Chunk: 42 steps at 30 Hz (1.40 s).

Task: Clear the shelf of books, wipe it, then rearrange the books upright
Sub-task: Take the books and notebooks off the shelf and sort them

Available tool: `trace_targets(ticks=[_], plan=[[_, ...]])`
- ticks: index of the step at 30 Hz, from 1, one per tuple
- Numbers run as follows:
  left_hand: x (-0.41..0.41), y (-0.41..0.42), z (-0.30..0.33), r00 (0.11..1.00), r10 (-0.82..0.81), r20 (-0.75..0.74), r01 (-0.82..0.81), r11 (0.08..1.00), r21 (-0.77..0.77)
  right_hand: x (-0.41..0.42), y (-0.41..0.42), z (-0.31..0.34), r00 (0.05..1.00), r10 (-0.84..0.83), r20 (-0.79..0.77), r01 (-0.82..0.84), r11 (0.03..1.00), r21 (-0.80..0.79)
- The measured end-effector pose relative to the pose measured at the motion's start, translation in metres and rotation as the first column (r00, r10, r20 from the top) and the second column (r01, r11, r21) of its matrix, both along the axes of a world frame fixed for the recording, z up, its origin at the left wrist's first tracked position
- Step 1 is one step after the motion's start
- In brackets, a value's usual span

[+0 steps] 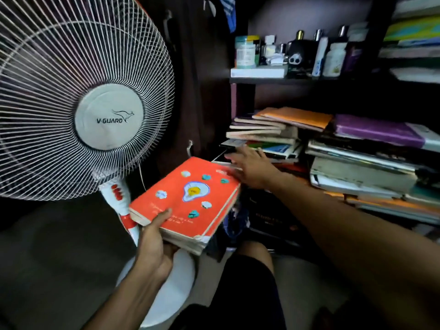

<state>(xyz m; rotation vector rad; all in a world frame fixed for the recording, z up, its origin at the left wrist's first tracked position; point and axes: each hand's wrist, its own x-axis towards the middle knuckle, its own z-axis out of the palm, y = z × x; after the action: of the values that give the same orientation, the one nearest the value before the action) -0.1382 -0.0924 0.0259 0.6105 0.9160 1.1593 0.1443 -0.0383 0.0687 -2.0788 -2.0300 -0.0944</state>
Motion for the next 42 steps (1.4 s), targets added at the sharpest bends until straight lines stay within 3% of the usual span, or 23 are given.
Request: trace_targets(ticks=[2,3,5,6,7,10,13,17,22,25,29,33,35,37,42], plan=[[-0.014,-0.004,0.012,0.999,-0.027,0.030,0.025,0.999,0.045,-0.020,-0.035,0.007,0.934,0.006,-0.356,0.053,0.987,0.155],[-0.016,-0.007,0.019,0.998,-0.046,0.034,0.044,0.996,0.077,-0.031,-0.059,0.011,0.805,-0.002,-0.594,0.126,0.978,0.167],[-0.010,-0.019,0.034,0.995,-0.087,0.040,0.081,0.987,0.139,-0.052,-0.110,0.019,0.296,-0.053,-0.954,0.179,0.984,0.001],[-0.001,-0.027,0.039,0.993,-0.113,0.042,0.104,0.980,0.168,-0.060,-0.133,0.020,0.071,-0.087,-0.994,0.130,0.988,-0.077],[0.012,-0.040,0.040,0.987,-0.154,0.033,0.145,0.971,0.190,-0.061,-0.156,0.020,-0.060,-0.074,-0.995,0.107,0.991,-0.080],[0.065,-0.091,0.031,0.930,-0.362,-0.067,0.368,0.902,0.227,-0.039,-0.217,0.006,-0.198,0.092,-0.976,0.335,0.942,0.021],[0.123,-0.152,0.023,0.816,-0.547,-0.188,0.578,0.764,0.286,0.001,-0.291,-0.006,-0.207,0.228,-0.951,0.578,0.813,0.069],[0.203,-0.232,0.034,0.581,-0.763,-0.283,0.802,0.476,0.360,0.054,-0.412,-0.015,-0.182,0.287,-0.941,0.781,0.623,0.039],[0.281,-0.333,0.043,0.321,-0.864,-0.388,0.892,0.138,0.431,0.096,-0.553,-0.024,-0.177,0.397,-0.901,0.916,0.401,-0.003],[0.307,-0.382,0.040,0.150,-0.907,-0.393,0.915,-0.023,0.402,0.111,-0.619,-0.030,-0.119,0.427,-0.896,0.960,0.280,0.006],[0.333,-0.413,0.025,-0.069,-0.929,-0.363,0.940,-0.182,0.287,0.120,-0.679,-0.046,-0.107,0.429,-0.897,0.975,0.224,-0.009],[0.351,-0.420,0.003,-0.205,-0.900,-0.385,0.925,-0.307,0.225,0.119,-0.712,-0.070,-0.162,0.409,-0.898,0.976,0.197,-0.087],[0.358,-0.421,-0.009,-0.238,-0.892,-0.384,0.923,-0.331,0.196,0.123,-0.721,-0.078,-0.175,0.359,-0.917,0.977,0.175,-0.119],[0.365,-0.419,-0.019,-0.213,-0.914,-0.345,0.945,-0.282,0.166,0.129,-0.725,-0.082,-0.175,0.303,-0.937,0.980,0.148,-0.135],[0.384,-0.407,-0.031,0.002,-0.958,-0.288,0.987,-0.044,0.156,0.139,-0.716,-0.089,-0.124,0.268,-0.956,0.992,0.063,-0.111]])
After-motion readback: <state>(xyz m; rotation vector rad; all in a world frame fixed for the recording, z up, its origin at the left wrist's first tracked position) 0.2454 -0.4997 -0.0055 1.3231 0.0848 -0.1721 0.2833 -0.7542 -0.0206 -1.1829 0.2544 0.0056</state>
